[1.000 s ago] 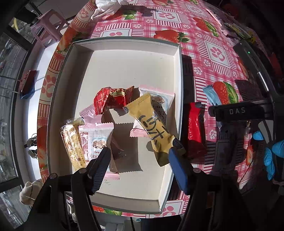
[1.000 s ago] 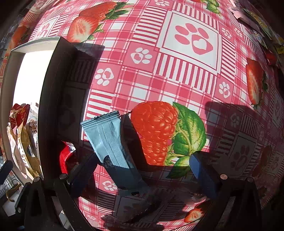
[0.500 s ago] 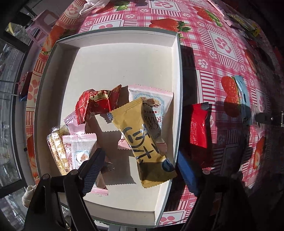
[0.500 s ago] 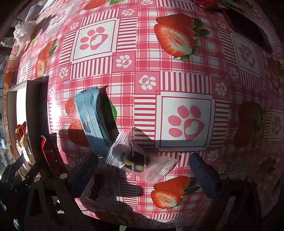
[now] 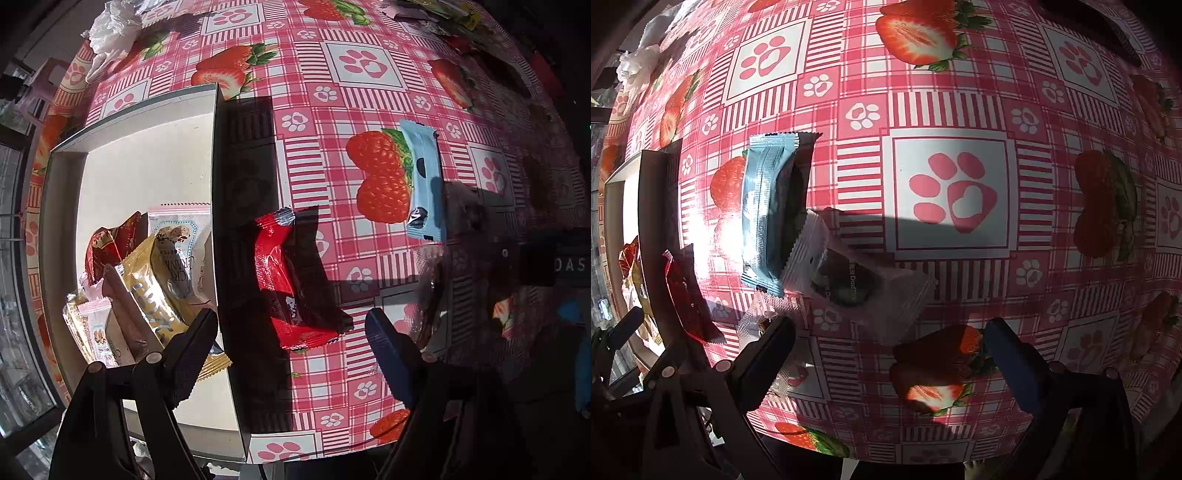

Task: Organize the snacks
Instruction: 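Grasp the clear-wrapped snack with right tool while left tool grasps red packet, then lower both held snacks into the white tray and open both tools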

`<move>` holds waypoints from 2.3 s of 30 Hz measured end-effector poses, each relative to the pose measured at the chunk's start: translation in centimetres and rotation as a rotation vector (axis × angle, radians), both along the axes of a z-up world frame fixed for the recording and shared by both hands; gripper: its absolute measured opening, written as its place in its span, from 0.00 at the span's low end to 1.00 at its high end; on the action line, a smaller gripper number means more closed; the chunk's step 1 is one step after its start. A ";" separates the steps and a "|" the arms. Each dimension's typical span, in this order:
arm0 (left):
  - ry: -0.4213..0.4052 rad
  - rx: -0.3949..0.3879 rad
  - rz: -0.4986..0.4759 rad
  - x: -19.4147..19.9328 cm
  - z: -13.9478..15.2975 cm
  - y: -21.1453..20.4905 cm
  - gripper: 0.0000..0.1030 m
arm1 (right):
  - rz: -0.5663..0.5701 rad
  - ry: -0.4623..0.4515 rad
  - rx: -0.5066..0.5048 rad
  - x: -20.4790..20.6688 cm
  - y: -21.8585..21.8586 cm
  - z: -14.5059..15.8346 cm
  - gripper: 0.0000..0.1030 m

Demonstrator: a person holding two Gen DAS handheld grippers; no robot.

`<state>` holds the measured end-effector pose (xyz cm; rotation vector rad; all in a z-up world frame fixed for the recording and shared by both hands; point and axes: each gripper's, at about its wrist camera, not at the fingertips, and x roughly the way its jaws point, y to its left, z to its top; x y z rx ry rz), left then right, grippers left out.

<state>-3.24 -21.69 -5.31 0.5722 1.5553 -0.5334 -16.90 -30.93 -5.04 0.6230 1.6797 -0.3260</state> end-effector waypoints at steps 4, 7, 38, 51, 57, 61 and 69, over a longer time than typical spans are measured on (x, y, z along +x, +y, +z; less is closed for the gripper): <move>0.012 0.044 0.074 0.5 -1.6 -0.3 0.84 | 0.096 0.001 -0.011 0.6 -0.8 0.2 1.00; 0.012 0.032 0.105 0.8 -1.2 -0.3 0.84 | 0.195 0.004 -0.035 2.0 -0.1 0.1 1.00; 0.040 0.012 0.106 0.8 -2.8 -2.8 0.75 | 0.478 0.005 -0.085 6.7 4.8 -4.0 1.00; 0.074 -0.123 0.114 4.2 1.3 -0.7 0.21 | 0.339 -0.095 0.015 6.7 2.0 1.1 0.28; 0.039 -0.185 0.083 4.3 4.6 -0.2 0.21 | 0.190 -0.126 0.094 6.4 -0.4 2.6 0.28; 0.009 -0.207 0.085 4.9 5.9 1.2 0.22 | 0.177 -0.140 0.112 7.5 -0.4 3.8 0.28; -0.071 -0.220 0.185 6.3 6.4 6.5 0.22 | 0.273 -0.202 0.135 12.6 4.7 6.3 0.28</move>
